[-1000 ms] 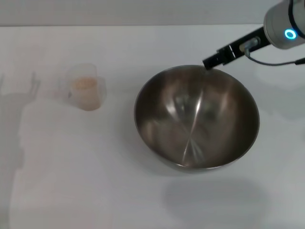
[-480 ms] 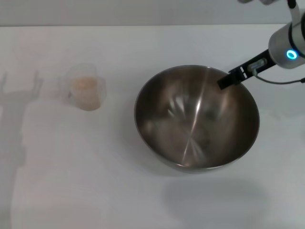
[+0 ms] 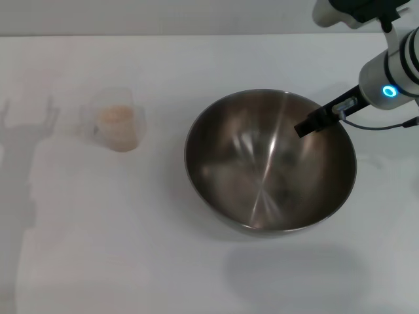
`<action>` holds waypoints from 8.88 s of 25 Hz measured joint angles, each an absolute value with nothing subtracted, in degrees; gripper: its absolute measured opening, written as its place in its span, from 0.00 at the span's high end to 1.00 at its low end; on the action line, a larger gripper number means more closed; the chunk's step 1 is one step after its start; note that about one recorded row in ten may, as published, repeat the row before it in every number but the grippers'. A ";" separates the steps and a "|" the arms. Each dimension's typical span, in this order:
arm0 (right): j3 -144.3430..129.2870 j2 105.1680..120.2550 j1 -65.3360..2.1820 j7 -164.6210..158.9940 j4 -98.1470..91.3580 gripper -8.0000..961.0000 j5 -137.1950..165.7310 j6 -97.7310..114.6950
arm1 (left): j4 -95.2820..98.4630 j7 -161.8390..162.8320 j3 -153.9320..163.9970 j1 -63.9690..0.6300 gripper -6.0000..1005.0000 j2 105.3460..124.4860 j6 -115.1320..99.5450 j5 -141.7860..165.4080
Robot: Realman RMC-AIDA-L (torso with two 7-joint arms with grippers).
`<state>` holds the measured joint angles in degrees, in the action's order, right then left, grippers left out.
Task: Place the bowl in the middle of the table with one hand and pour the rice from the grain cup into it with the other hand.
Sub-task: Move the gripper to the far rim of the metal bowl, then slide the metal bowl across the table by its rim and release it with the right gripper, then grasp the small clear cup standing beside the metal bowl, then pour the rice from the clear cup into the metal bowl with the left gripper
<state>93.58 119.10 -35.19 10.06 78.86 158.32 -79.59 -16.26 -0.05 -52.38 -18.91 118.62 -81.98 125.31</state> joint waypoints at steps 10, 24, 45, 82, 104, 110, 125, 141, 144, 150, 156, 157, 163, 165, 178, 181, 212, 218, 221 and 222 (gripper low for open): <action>94.19 118.99 -35.42 13.76 76.84 0.45 155.87 -78.84 | -16.43 -0.09 -52.38 -18.81 0.18 118.66 -82.09 125.24; 94.31 119.10 -34.05 16.41 79.43 0.95 155.73 -78.18 | -17.00 -0.09 -52.04 -18.44 0.18 118.89 -82.36 125.24; 94.12 119.15 -31.86 17.46 84.51 0.98 151.89 -68.02 | -17.55 0.00 -51.85 -18.23 0.18 118.92 -82.53 125.69; 94.26 118.95 -34.79 16.99 81.54 0.60 157.78 -62.99 | -19.07 0.00 -51.04 -16.48 0.18 119.00 -82.52 125.82; 65.71 119.59 -18.91 17.32 52.28 0.60 148.96 54.65 | -19.42 -0.29 -47.00 -15.94 0.18 119.04 -82.15 125.68; 57.65 119.70 -24.26 16.40 32.44 0.60 134.00 75.38 | -19.83 -0.85 -43.46 -13.94 0.18 119.10 -81.08 125.38; 56.84 119.29 -26.97 14.15 25.41 0.60 129.56 76.37 | -31.25 -13.89 -36.40 -8.53 0.18 119.18 -66.09 122.80; 56.51 119.33 -25.88 14.15 25.53 0.60 129.55 76.56 | -32.18 -20.84 -33.31 -12.98 0.18 119.18 -58.11 109.66; 56.51 119.35 -25.84 14.15 25.53 0.60 129.52 76.60 | -32.02 -20.85 -33.27 -13.52 0.18 119.18 -57.82 109.22; 56.51 119.36 -25.83 14.15 25.50 0.60 129.48 76.49 | -31.90 -20.88 -33.26 -14.51 0.18 119.18 -56.81 108.96; 56.51 119.36 -26.00 14.15 25.25 0.60 129.46 76.19 | -31.41 -20.90 -33.66 -15.50 0.18 119.18 -55.96 108.79; 56.51 119.36 -26.00 14.15 25.27 0.60 129.46 76.18 | -31.07 -20.90 -33.74 -15.90 0.18 119.18 -55.63 108.62; 56.51 119.36 -25.84 14.15 25.45 0.60 129.46 76.26 | -29.20 -20.64 -33.52 -18.45 0.18 119.18 -54.52 106.86; 56.51 119.36 -25.82 14.15 25.42 0.60 129.46 76.32 | -28.83 -20.53 -33.54 -18.93 0.18 119.18 -54.34 106.78; 56.51 119.28 -25.66 14.16 25.46 0.60 129.46 76.55 | -27.41 -19.55 -33.02 -20.83 0.43 119.18 -53.55 106.68; 56.51 119.27 -25.66 14.16 25.48 0.60 129.46 76.55 | -27.34 -19.54 -32.73 -21.23 0.49 119.18 -53.31 106.69; 57.20 119.23 -26.54 14.16 23.90 0.61 129.34 76.65 | -29.49 -57.74 -31.82 -25.28 0.96 119.13 -73.57 121.75; 57.22 119.20 -26.92 14.15 23.78 0.61 129.44 76.65 | -31.06 -80.81 -28.18 -25.70 0.96 119.17 -72.35 127.51; 57.22 119.18 -27.06 14.15 23.73 0.61 129.46 76.65 | -31.79 -91.45 -26.40 -25.99 0.96 119.18 -71.04 128.01; 57.22 119.18 -27.10 14.15 23.73 0.61 129.46 76.65 | -31.98 -94.93 -25.80 -26.10 0.96 119.18 -70.76 128.03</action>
<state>57.22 119.18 -27.10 14.15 23.73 129.46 76.65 -31.98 -94.93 -25.79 -26.10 119.18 -70.76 128.03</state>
